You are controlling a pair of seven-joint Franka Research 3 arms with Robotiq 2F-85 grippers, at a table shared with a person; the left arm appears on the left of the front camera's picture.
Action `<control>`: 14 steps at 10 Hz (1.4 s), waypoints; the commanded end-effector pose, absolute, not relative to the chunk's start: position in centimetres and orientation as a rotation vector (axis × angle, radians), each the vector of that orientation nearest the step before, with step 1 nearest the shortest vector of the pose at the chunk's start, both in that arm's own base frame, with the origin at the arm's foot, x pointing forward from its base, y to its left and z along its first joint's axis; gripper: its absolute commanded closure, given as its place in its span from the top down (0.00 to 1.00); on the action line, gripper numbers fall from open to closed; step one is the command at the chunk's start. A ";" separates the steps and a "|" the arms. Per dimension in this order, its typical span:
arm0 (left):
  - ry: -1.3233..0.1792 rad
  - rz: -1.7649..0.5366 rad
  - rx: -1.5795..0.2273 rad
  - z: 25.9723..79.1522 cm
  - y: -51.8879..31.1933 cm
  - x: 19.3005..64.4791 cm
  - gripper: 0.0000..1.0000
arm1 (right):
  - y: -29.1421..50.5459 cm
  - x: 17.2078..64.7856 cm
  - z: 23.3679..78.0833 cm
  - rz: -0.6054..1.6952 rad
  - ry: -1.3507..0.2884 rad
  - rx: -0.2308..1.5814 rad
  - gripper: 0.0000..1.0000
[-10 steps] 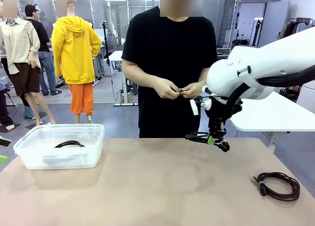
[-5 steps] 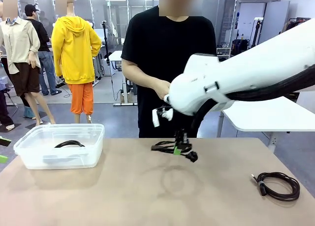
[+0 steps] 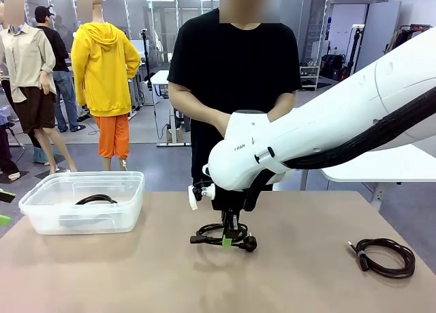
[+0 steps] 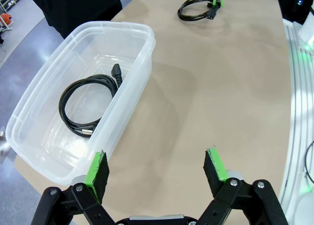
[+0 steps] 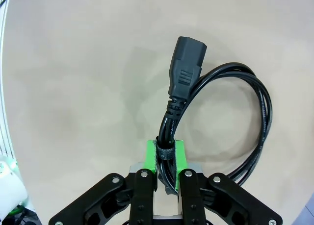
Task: Organize and store the cables.
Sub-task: Place the Power Cable into the Organizing box.
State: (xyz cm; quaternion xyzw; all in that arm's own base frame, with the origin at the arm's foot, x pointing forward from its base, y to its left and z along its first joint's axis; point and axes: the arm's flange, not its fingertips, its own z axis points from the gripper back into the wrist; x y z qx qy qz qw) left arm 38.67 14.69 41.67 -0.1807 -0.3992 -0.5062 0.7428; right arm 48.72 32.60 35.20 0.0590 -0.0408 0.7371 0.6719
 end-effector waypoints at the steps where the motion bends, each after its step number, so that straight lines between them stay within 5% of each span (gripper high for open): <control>1: -0.887 -1.112 -0.407 41.6 14.8 38.6 0.98 | 32.8 47.9 34.9 1.598 -0.083 0.109 0.00; 3: -0.887 -1.112 -0.407 41.6 14.8 38.6 0.98 | 32.7 47.2 34.0 1.559 -0.059 0.147 0.00; 5: -0.887 -1.112 -0.407 41.6 14.8 38.6 0.98 | 32.2 46.8 34.2 1.527 -0.078 0.153 0.62; 7: -0.887 -1.112 -0.407 41.6 14.8 38.6 0.98 | 31.1 45.9 35.1 1.499 -0.101 0.165 1.00; 14: -0.887 -1.112 -0.407 41.6 14.8 38.6 0.98 | 14.0 45.1 43.3 1.292 -0.400 0.314 1.00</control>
